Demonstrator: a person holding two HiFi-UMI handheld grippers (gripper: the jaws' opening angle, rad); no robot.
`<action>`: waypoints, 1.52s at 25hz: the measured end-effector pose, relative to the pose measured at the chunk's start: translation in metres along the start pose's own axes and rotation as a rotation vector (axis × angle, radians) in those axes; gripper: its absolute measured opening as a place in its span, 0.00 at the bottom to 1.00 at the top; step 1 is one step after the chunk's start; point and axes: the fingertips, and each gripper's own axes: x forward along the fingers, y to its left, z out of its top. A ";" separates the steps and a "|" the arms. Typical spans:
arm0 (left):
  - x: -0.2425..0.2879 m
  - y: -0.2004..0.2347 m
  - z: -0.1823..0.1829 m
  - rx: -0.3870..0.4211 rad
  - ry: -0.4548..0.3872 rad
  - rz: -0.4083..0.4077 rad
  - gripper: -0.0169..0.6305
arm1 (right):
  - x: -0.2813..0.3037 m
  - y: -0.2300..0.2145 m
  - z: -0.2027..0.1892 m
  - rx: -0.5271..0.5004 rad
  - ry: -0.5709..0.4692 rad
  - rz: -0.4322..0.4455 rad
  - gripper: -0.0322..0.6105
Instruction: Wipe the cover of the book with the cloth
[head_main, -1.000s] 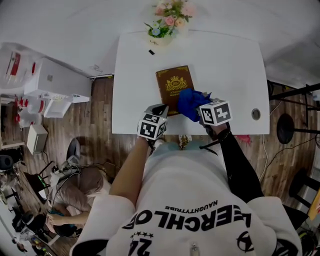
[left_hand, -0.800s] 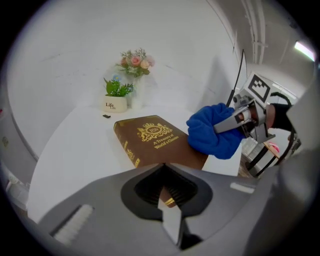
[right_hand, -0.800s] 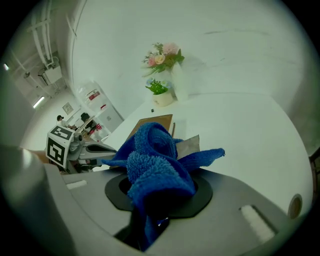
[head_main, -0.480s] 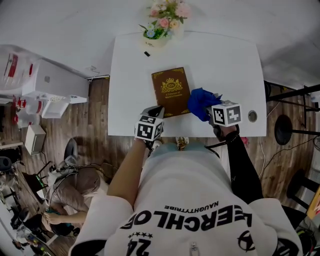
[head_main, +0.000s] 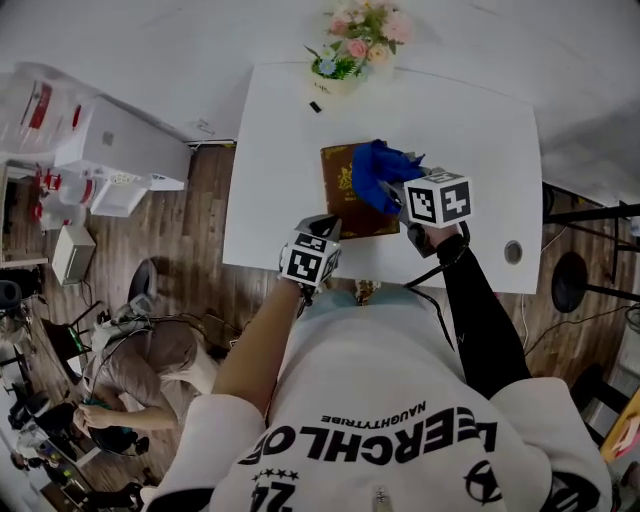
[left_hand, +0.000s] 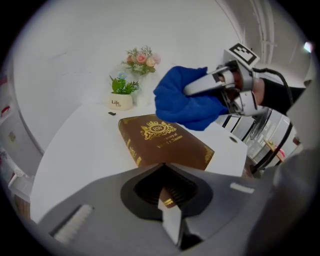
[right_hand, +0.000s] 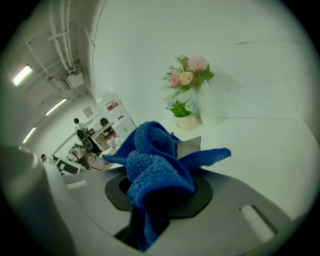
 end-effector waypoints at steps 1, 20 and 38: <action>0.000 0.000 0.000 -0.002 0.001 0.001 0.12 | 0.012 0.005 0.005 -0.010 0.013 0.009 0.21; -0.005 -0.003 0.003 0.009 0.005 0.050 0.12 | 0.109 0.012 0.010 0.003 0.155 -0.003 0.21; 0.000 0.000 0.000 0.010 -0.007 0.099 0.12 | 0.022 -0.084 0.000 0.142 0.030 -0.152 0.21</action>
